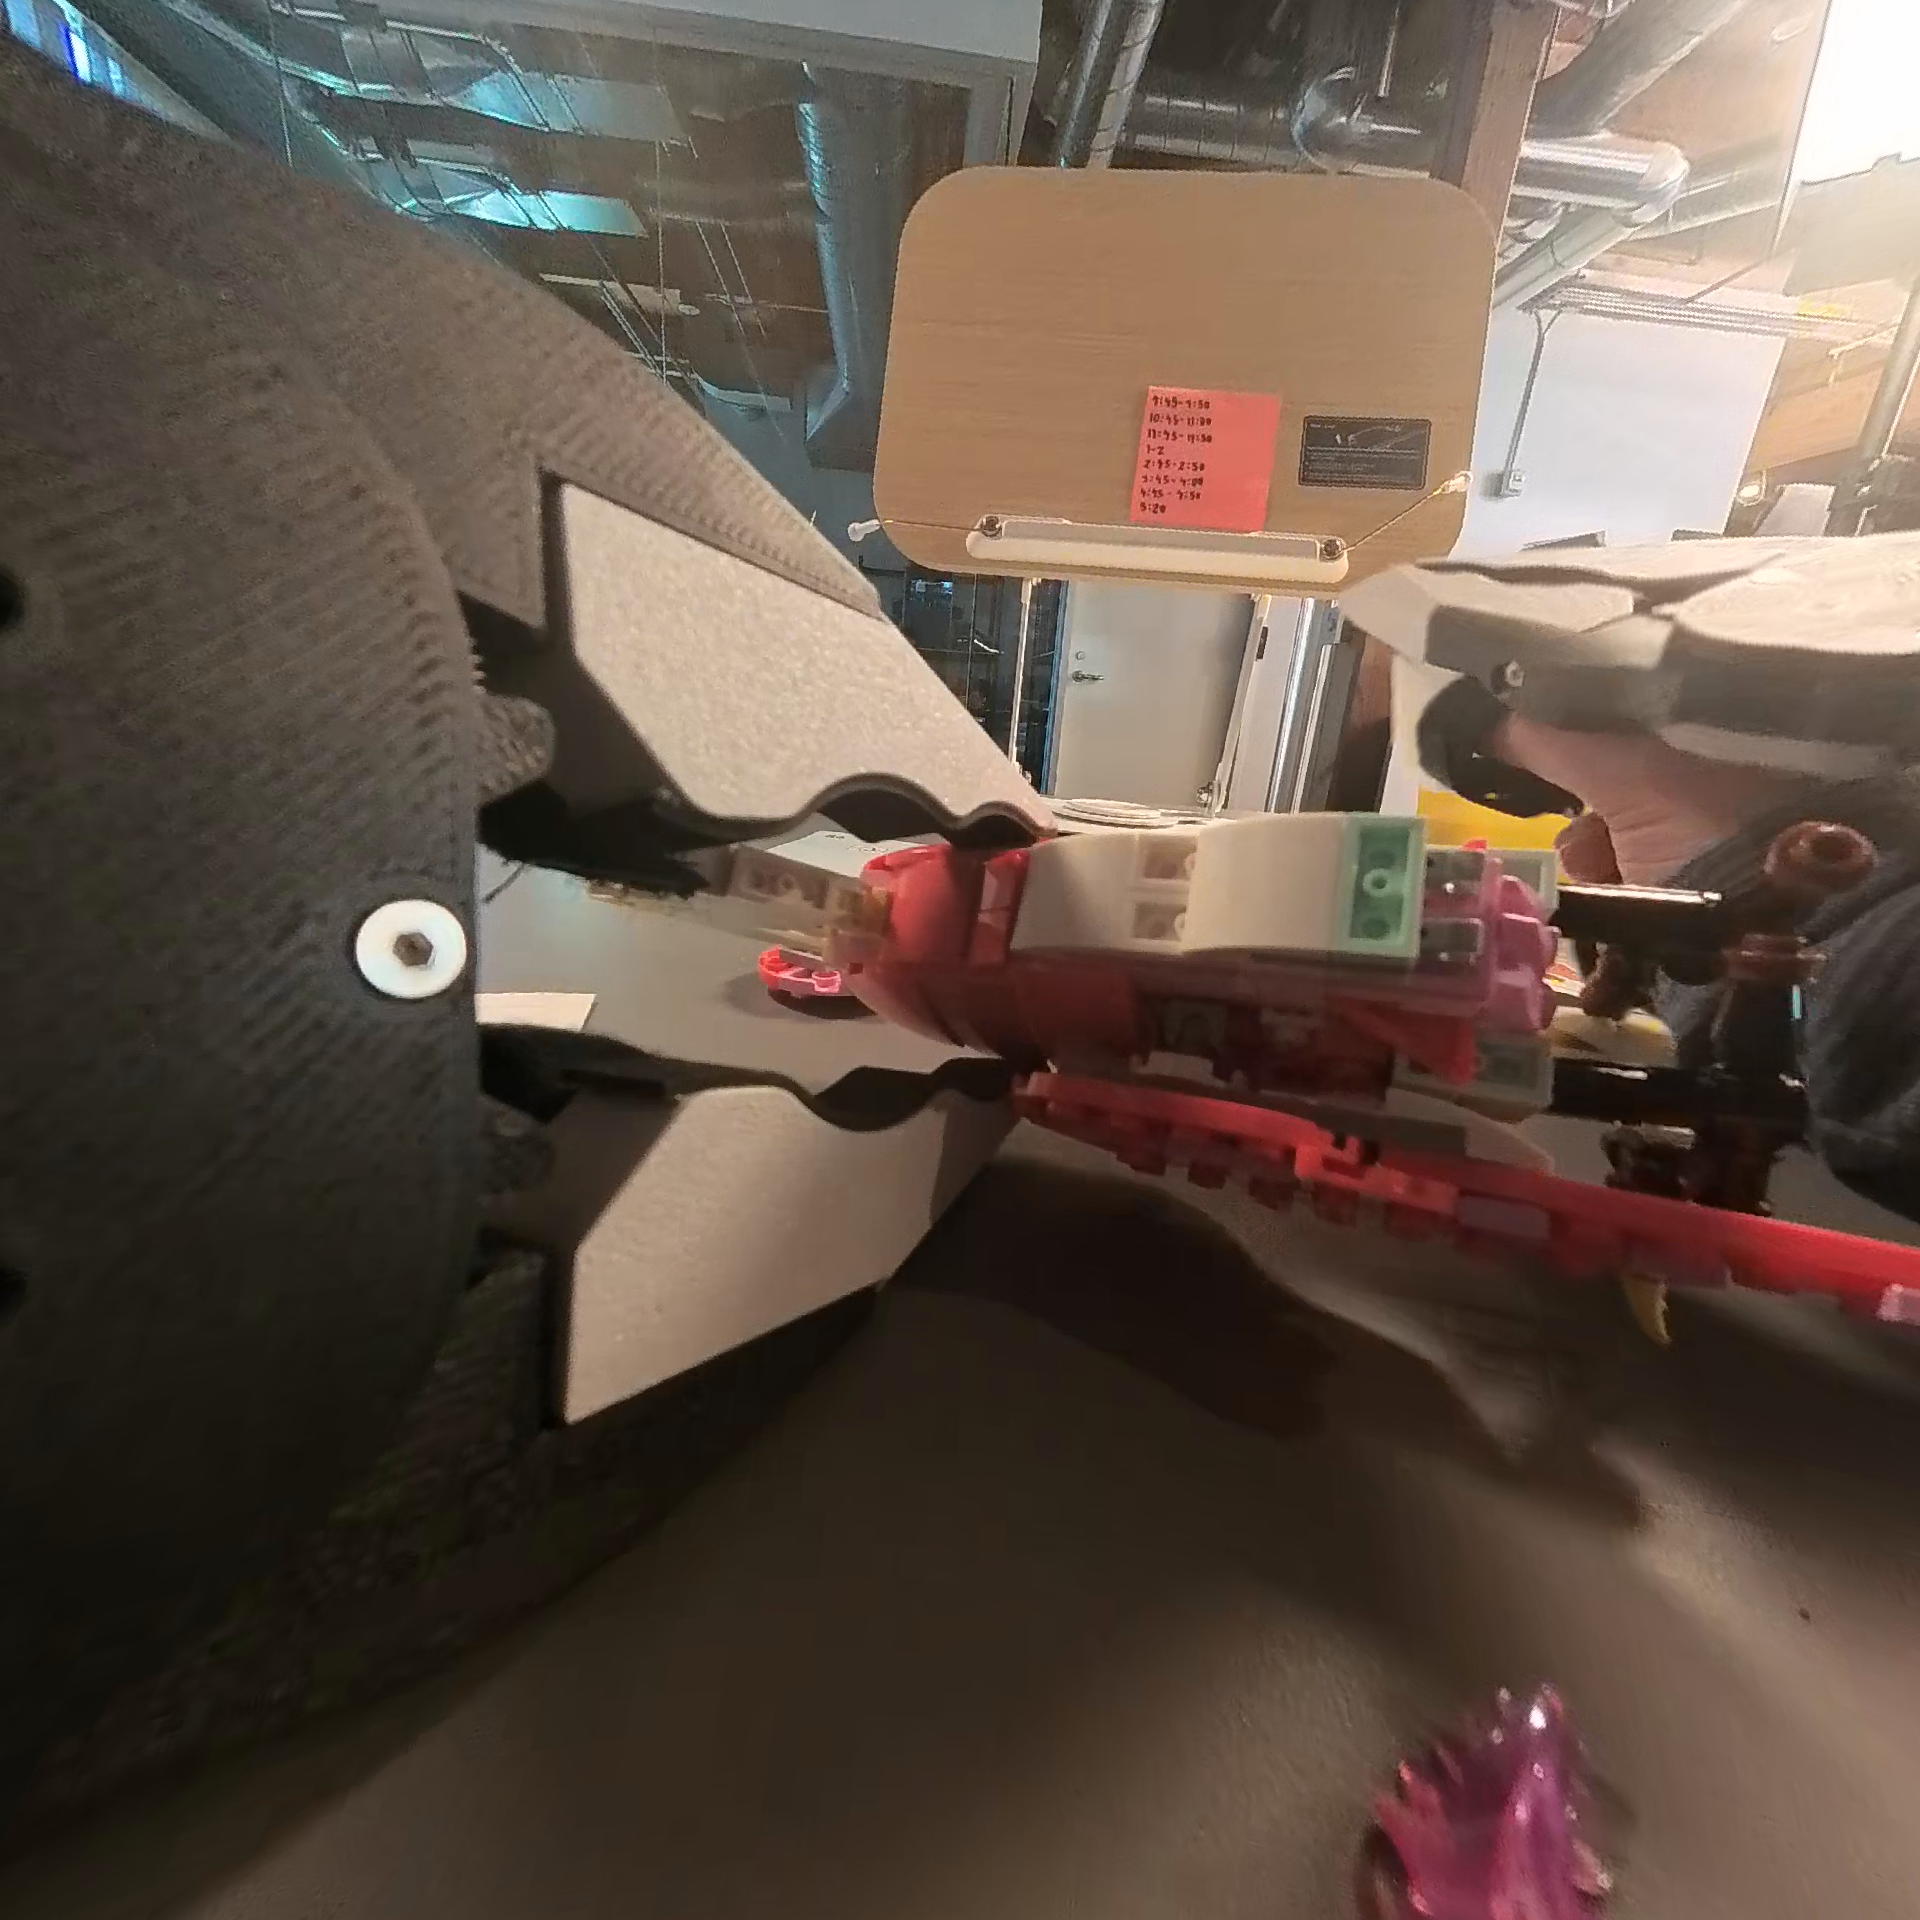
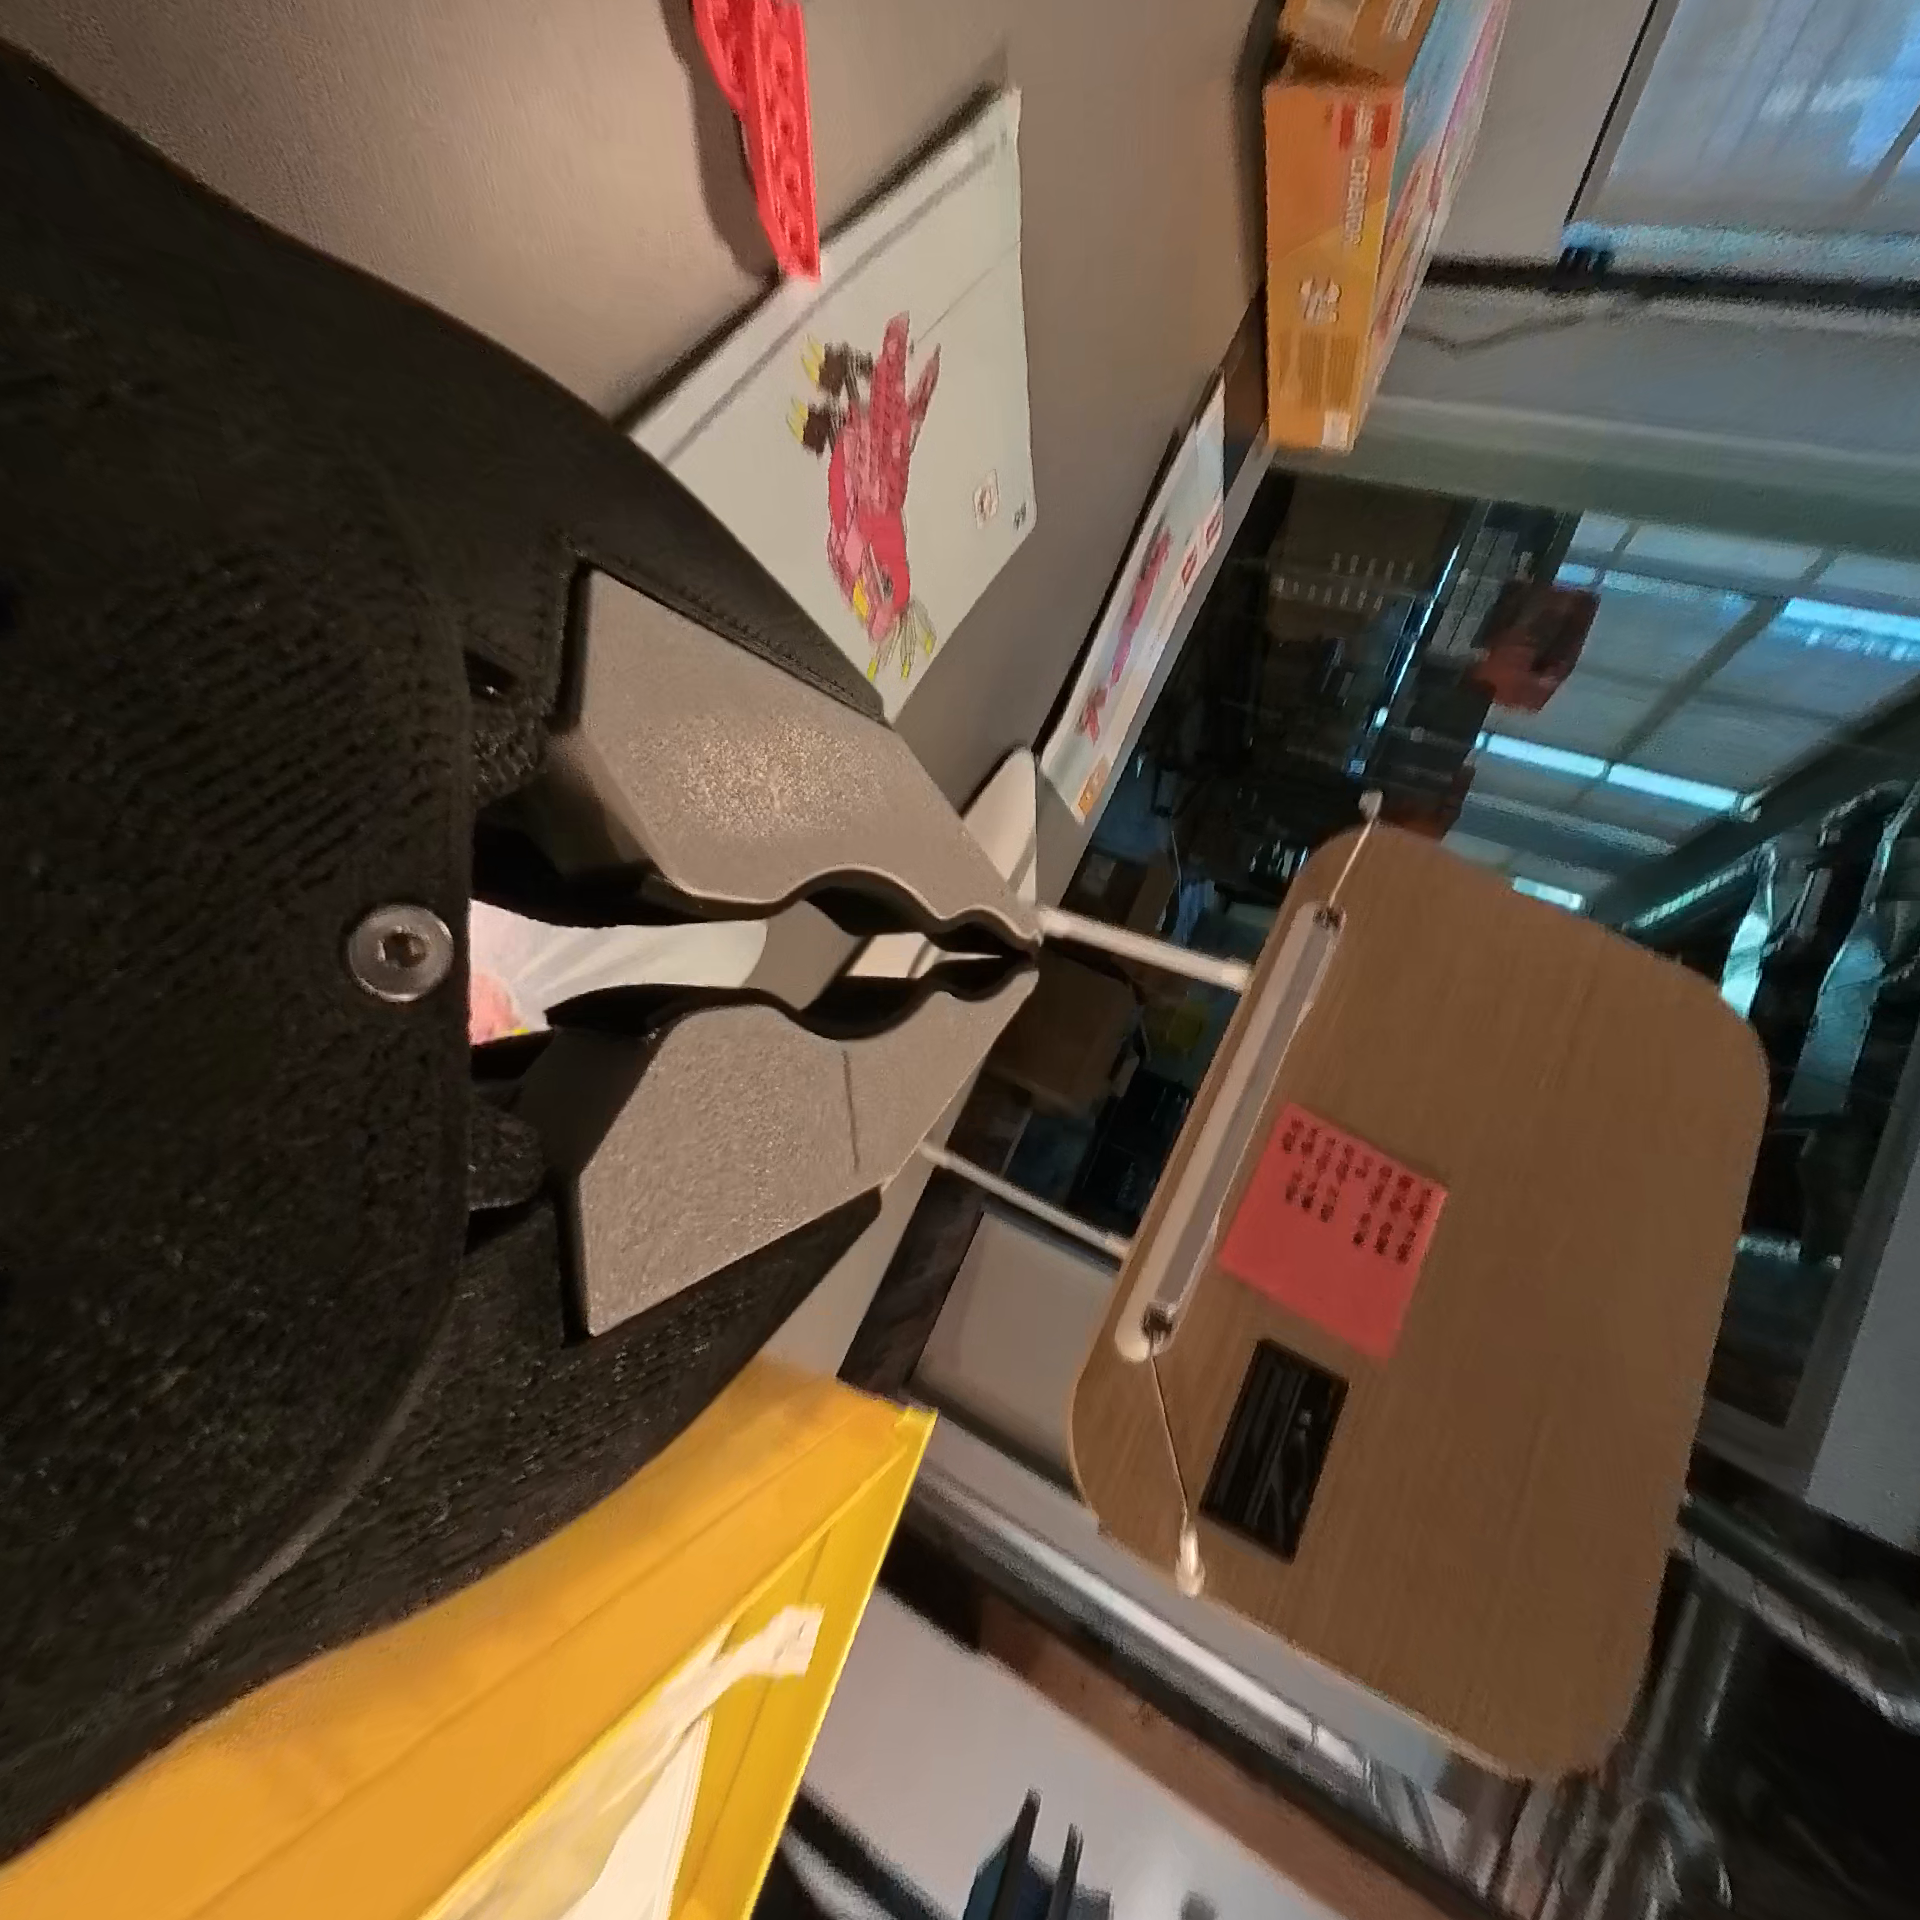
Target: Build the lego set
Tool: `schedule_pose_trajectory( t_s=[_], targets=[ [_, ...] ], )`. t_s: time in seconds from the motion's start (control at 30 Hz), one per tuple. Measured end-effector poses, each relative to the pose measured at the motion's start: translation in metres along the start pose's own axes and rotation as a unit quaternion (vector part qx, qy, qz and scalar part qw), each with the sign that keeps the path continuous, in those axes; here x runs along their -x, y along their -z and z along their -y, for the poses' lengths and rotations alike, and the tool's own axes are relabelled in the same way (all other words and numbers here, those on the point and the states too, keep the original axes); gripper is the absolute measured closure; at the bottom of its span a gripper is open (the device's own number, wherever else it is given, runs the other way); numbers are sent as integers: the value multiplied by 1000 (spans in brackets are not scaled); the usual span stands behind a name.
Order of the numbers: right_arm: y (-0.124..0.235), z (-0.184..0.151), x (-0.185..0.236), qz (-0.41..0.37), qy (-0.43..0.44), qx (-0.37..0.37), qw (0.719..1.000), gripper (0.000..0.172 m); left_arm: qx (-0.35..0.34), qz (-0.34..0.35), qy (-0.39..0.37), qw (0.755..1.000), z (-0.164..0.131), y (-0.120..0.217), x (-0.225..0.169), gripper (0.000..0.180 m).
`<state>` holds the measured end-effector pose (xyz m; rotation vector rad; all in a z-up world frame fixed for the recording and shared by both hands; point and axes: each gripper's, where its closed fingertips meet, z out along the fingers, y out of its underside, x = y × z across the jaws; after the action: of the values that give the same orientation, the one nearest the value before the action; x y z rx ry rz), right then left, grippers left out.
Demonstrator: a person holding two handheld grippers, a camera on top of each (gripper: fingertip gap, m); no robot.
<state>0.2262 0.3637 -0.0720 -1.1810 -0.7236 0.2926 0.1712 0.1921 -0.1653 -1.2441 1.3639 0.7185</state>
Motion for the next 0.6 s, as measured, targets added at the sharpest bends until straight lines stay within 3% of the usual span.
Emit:
schedule_pose_trajectory(
  t_s=[0.1, 0.17, 0.2, 0.3, 0.33, 0.43, 0.6],
  targets=[
    [2, 8, 35, 105, -43, 2, 994, 172, 0, 0, -1, 1000, 0, 0, 0, 141],
    [2, 2, 65, 186, -113, 74, 973, 172, -2, -1, -4, 1000, 1, 0, 0, 141],
    [4, -3, 82, 228, -163, 129, 951, 172, -3, -1, -5, 1000, 1, 0, 0, 141],
    [27, -13, 136, 367, -302, 285, 833, 157, -4, -2, -9, 1000, 2, 0, 0, 141],
    [31, -18, 144, 380, -316, 312, 812, 152, -4, -3, -10, 1000, 2, 0, 0, 141],
    [30, -37, 154, 369, -308, 374, 793, 142, -6, -3, -13, 1000, 3, 0, 0, 141],
    [25, -38, 170, 378, -377, 434, 726, 129, -9, -5, -18, 1000, 3, 1, 0, 141]
  ],
)
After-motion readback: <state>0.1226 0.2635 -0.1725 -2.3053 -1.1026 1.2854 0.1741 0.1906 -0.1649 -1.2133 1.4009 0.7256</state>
